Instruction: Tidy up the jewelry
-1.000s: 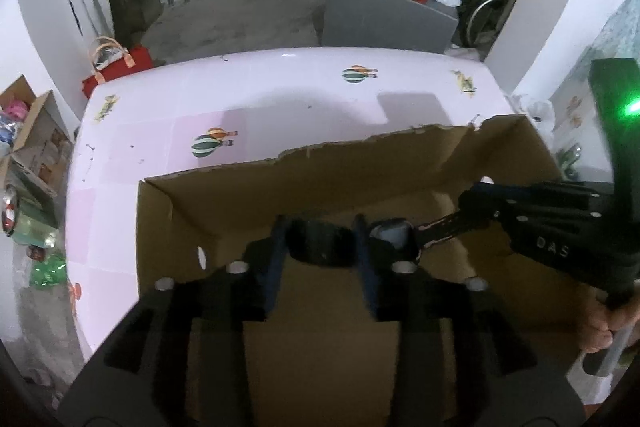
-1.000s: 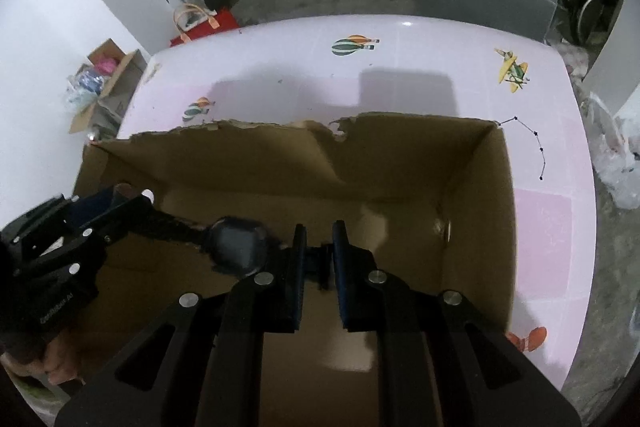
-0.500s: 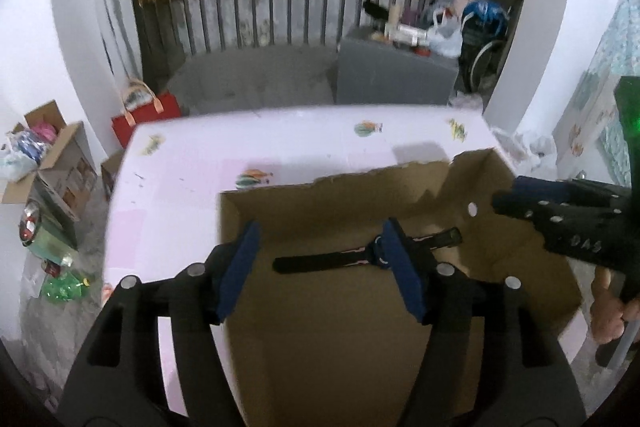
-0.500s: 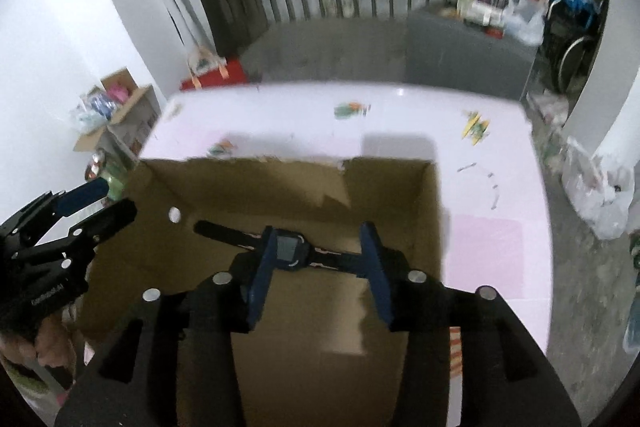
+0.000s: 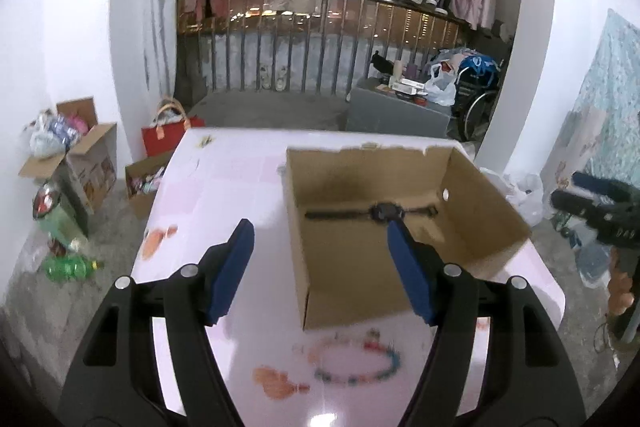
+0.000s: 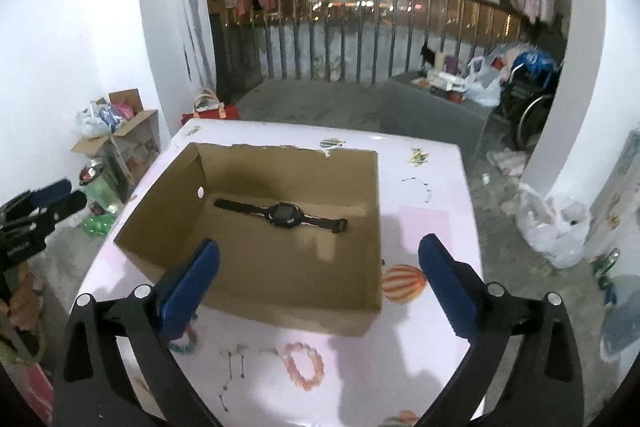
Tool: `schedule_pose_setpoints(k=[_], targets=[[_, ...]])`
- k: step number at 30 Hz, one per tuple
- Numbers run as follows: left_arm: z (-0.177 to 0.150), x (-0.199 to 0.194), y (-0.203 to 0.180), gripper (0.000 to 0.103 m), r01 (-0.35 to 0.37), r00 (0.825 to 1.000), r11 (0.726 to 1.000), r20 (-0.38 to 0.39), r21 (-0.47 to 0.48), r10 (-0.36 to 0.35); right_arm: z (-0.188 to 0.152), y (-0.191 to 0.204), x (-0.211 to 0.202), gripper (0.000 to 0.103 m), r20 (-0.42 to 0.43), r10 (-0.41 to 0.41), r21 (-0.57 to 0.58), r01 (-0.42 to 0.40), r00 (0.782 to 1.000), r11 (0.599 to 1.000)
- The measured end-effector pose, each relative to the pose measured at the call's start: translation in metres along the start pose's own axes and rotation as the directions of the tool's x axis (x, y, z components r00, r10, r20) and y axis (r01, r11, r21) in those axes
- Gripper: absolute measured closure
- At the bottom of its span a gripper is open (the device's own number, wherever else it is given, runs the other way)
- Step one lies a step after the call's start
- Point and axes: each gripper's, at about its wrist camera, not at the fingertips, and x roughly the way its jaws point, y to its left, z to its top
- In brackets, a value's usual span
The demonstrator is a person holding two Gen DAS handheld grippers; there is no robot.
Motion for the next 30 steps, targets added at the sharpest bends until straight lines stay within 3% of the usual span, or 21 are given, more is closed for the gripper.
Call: schedule_pose_setpoints(k=[4, 8, 10, 13, 16, 20, 26, 30], targets=[[-0.032, -0.011, 0.007, 0.037, -0.015, 1.000, 1.000, -0.017, -0.006, 0.014, -0.017, 0.010, -0.012, 0.006, -0.032, -0.011, -0.046, 0.010, 0.999, 0.999], [-0.062, -0.016, 0.013, 0.037, -0.008, 1.000, 1.000, -0.029, -0.026, 0.008, -0.035, 0.027, -0.020, 0.006, -0.009, -0.046, -0.177, 0.043, 0.999, 0.983], [-0.075, -0.013, 0.016, 0.037, -0.010, 0.999, 1.000, -0.045, -0.028, 0.009, -0.043, 0.030, -0.027, 0.006, 0.027, 0.007, -0.182, -0.002, 1.000, 0.983], [-0.091, -0.008, 0.017, 0.037, -0.018, 0.998, 1.000, -0.061, -0.023, 0.017, -0.057, 0.031, -0.037, 0.006, 0.079, 0.186, -0.140, -0.174, 0.979, 0.975], [-0.103, -0.002, 0.017, 0.037, -0.010, 0.997, 1.000, -0.075, -0.011, 0.009, -0.072, 0.043, -0.027, 0.006, 0.101, 0.150, -0.139, -0.135, 0.984, 0.981], [-0.112, 0.009, 0.014, 0.038, 0.009, 0.997, 1.000, -0.073, 0.018, -0.008, -0.087, 0.059, -0.010, 0.006, 0.070, 0.201, -0.123, -0.191, 0.977, 0.974], [-0.119, 0.032, 0.013, 0.050, 0.032, 0.995, 0.995, -0.094, 0.090, -0.024, -0.105, 0.087, 0.011, 0.009, 0.014, 0.293, -0.094, -0.290, 0.956, 0.952], [-0.126, 0.044, 0.015, 0.063, 0.069, 0.991, 0.993, -0.119, 0.098, -0.057, -0.112, 0.096, 0.027, 0.025, -0.029, 0.312, -0.083, -0.313, 0.950, 0.946]])
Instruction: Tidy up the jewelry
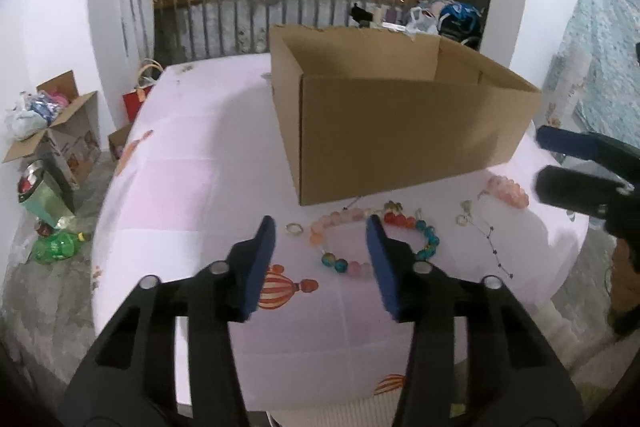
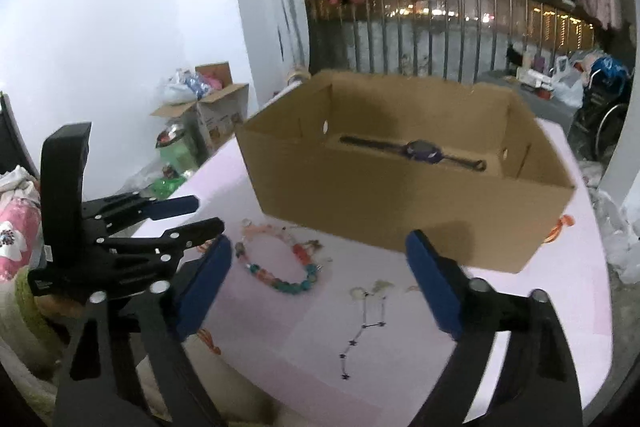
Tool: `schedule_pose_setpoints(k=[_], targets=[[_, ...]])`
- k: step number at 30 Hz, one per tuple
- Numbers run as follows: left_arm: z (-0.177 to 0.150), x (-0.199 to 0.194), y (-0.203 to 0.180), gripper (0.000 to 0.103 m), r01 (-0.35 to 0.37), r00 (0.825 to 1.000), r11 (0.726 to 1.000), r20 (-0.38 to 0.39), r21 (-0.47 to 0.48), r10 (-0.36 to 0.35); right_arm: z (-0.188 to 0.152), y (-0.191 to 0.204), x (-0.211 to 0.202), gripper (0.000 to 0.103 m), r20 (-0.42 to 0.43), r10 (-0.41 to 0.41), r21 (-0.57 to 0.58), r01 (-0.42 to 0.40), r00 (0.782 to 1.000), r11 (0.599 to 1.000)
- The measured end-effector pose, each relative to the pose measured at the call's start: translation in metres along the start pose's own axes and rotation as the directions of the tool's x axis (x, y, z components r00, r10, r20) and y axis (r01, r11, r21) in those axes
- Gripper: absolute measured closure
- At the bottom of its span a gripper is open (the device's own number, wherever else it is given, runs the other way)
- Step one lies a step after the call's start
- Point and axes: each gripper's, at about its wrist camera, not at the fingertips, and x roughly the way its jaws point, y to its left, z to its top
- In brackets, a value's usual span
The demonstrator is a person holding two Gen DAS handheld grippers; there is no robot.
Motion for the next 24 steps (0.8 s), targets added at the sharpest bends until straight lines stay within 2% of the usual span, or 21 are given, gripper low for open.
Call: schedule_pose_setpoints(k=[4, 9, 13, 24], targets=[[0.000, 0.013, 0.002, 0.075, 0.022, 0.999, 1.000, -0.028, 0.015, -0.021, -0.009, 0.001, 0.019, 0.040, -0.049, 0.033, 0.033, -0.032, 0.998, 0.999], [-0.001, 0.027, 0.004, 0.084, 0.037, 0.998, 0.999, -0.052, 0.027, -0.035, -0.014, 0.004, 0.036, 0.056, -0.082, 0.042, 0.025, -0.040, 0.996, 0.999], [-0.001, 0.035, 0.003, 0.085, 0.037, 0.997, 0.998, -0.069, 0.047, -0.034, -0.013, 0.010, 0.044, 0.066, -0.097, 0.037, 0.008, -0.037, 0.995, 0.999], [-0.003, 0.044, 0.004, 0.085, 0.036, 0.994, 0.999, -0.104, 0.037, -0.032, -0.018, 0.013, 0.061, 0.079, -0.146, 0.009, -0.022, -0.013, 0.989, 1.000]])
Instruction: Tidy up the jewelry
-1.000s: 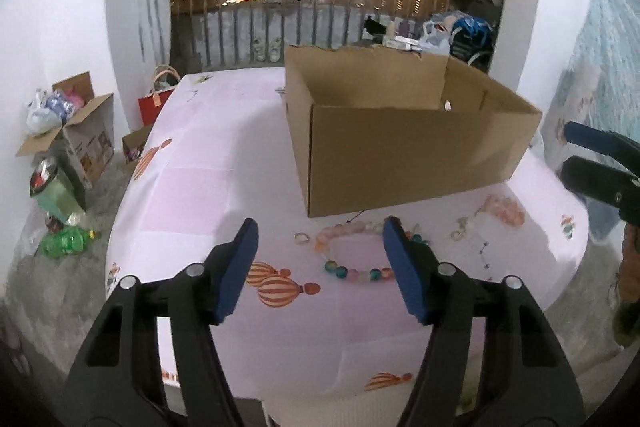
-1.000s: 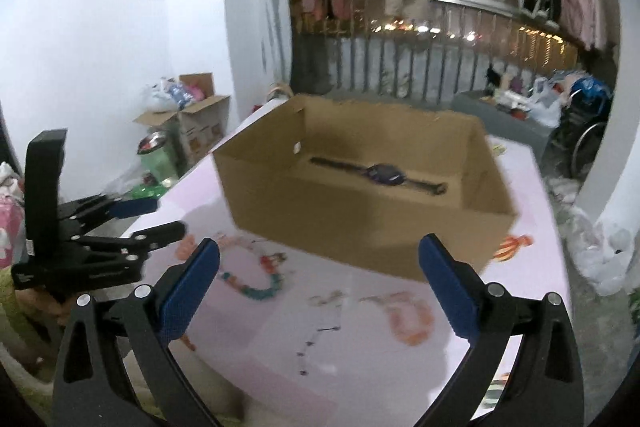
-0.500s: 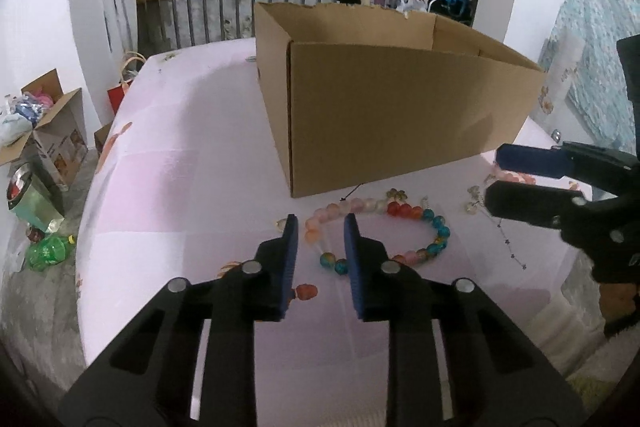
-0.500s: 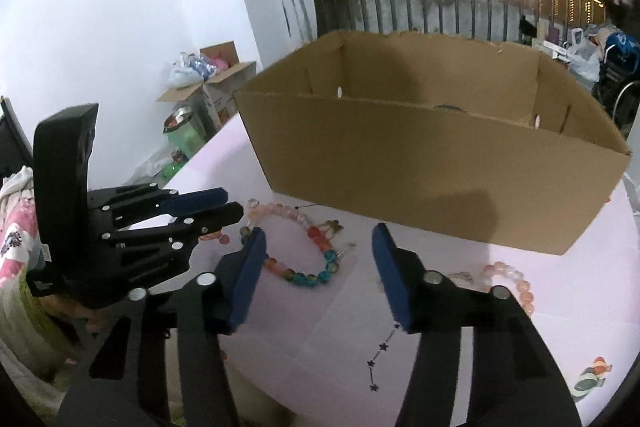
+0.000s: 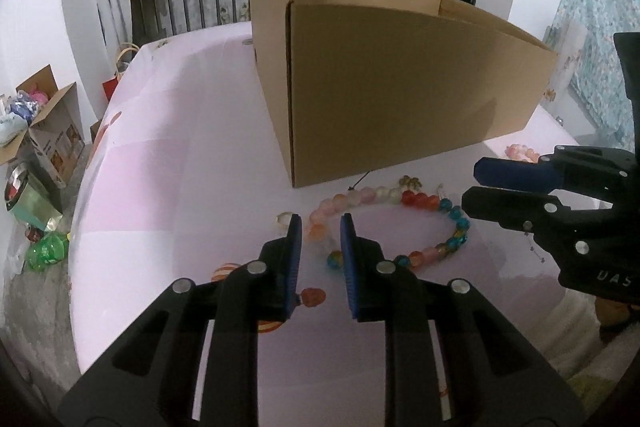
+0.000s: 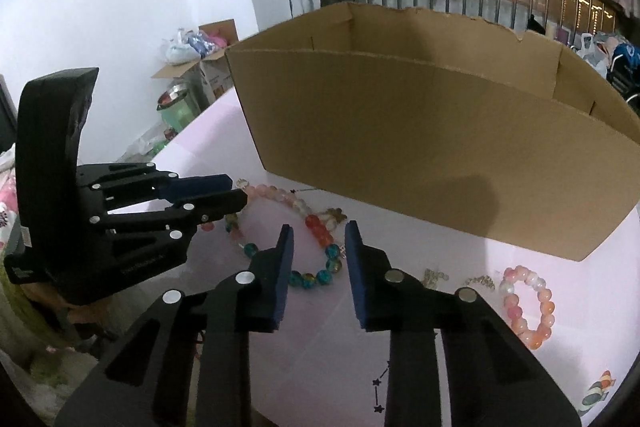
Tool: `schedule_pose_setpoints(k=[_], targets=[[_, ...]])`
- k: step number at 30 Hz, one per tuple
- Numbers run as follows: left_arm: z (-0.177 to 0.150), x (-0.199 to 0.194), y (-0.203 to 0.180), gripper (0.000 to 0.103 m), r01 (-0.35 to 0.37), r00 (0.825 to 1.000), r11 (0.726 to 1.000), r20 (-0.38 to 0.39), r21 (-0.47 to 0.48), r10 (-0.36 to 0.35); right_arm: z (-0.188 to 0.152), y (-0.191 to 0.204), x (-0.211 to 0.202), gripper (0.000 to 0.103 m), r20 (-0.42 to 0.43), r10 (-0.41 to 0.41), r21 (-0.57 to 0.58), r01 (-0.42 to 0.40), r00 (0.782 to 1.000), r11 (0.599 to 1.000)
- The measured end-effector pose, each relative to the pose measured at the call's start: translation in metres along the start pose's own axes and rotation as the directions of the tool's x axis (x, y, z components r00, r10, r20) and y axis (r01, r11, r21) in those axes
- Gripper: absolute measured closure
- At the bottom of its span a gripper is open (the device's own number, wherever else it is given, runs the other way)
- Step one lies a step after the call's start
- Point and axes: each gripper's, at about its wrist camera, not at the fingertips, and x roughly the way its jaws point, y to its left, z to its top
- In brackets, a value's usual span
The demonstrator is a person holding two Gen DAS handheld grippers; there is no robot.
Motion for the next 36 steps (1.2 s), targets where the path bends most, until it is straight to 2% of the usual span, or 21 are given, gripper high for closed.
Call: schedule_pose_setpoints(k=[12, 16, 23, 25, 36], targets=[[0.001, 0.009, -0.005, 0.085, -0.004, 1.000, 1.000, -0.026, -0.001, 0.004, -0.002, -0.003, 0.018, 0.088, -0.053, -0.015, 0.019, 0.016, 0.999, 1.000], [0.002, 0.012, -0.006, 0.089, -0.019, 0.999, 1.000, -0.027, 0.004, 0.019, -0.003, -0.003, 0.025, 0.090, -0.067, -0.014, 0.032, 0.016, 0.998, 0.999], [0.002, 0.011, -0.010, 0.090, -0.033, 0.999, 0.999, -0.021, 0.003, 0.033, -0.002, 0.000, 0.026, 0.094, -0.060, -0.015, 0.032, 0.017, 0.998, 0.999], [0.002, 0.009, -0.010, 0.094, -0.027, 0.999, 1.000, -0.019, -0.004, 0.027, -0.002, 0.000, 0.025, 0.099, -0.053, -0.009, 0.034, 0.011, 0.999, 0.999], [0.006, -0.011, -0.015, 0.094, -0.019, 1.000, 1.000, 0.020, -0.025, 0.020, -0.001, -0.002, 0.013, 0.100, -0.009, 0.003, 0.033, -0.002, 1.000, 0.999]])
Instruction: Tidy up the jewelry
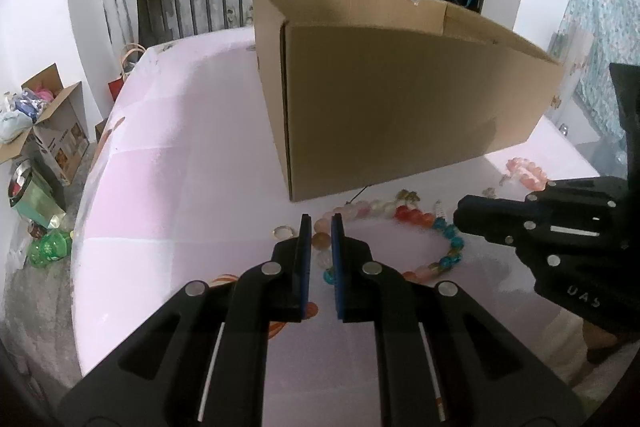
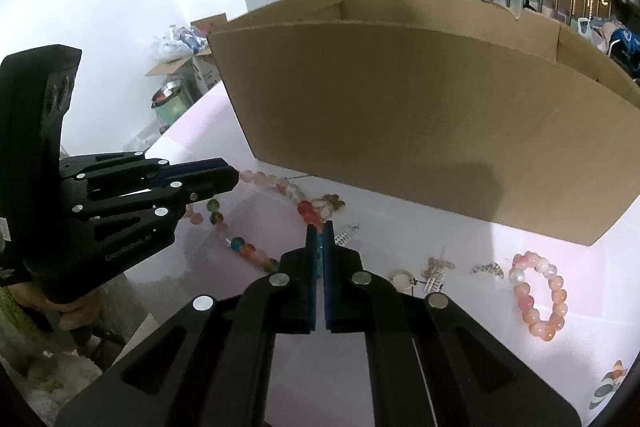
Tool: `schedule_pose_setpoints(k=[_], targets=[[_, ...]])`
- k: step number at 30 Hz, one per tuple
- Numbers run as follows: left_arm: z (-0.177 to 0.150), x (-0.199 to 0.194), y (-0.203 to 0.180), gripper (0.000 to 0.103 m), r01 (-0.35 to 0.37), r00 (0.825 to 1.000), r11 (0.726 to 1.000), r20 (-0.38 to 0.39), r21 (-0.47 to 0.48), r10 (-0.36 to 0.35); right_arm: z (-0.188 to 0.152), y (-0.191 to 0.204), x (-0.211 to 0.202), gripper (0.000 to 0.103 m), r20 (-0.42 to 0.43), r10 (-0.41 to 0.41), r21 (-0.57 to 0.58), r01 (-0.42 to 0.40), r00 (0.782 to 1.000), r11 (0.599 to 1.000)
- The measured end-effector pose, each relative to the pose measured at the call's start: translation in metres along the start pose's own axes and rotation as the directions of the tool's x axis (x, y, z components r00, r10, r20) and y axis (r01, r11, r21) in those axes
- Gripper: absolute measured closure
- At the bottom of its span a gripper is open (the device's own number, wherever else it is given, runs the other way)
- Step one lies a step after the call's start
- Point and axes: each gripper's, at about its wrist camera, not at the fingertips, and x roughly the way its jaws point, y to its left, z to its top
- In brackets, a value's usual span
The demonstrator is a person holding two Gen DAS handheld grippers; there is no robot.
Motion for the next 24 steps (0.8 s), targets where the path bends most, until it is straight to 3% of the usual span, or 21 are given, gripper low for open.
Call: schedule_pose_setpoints(k=[9, 14, 17, 19, 24], targets=[[0.004, -0.012, -0.006, 0.095, -0.006, 1.000, 1.000, 0.026, 0.012, 0.005, 0.000, -0.003, -0.014, 0.101, 0.036, 0.005, 0.003, -0.005, 0.999, 1.000], [0.000, -0.009, -0.005, 0.095, -0.012, 1.000, 1.000, 0.013, 0.004, 0.012, -0.001, -0.007, -0.011, 0.101, 0.000, 0.029, 0.030, -0.029, 1.000, 0.999], [-0.003, -0.006, -0.003, 0.095, -0.017, 1.000, 1.000, -0.002, -0.007, 0.017, -0.001, -0.008, -0.007, 0.091, -0.018, 0.021, 0.040, -0.020, 1.000, 0.999], [-0.004, -0.005, 0.000, 0.094, -0.017, 1.000, 1.000, -0.007, -0.016, 0.016, 0.000, -0.008, -0.004, 0.079, -0.027, 0.018, 0.045, -0.017, 0.999, 0.999], [-0.004, -0.001, 0.003, 0.094, -0.013, 1.000, 1.000, -0.010, -0.021, 0.013, 0.002, -0.001, 0.005, 0.078, -0.036, 0.013, 0.026, -0.012, 0.999, 1.000]])
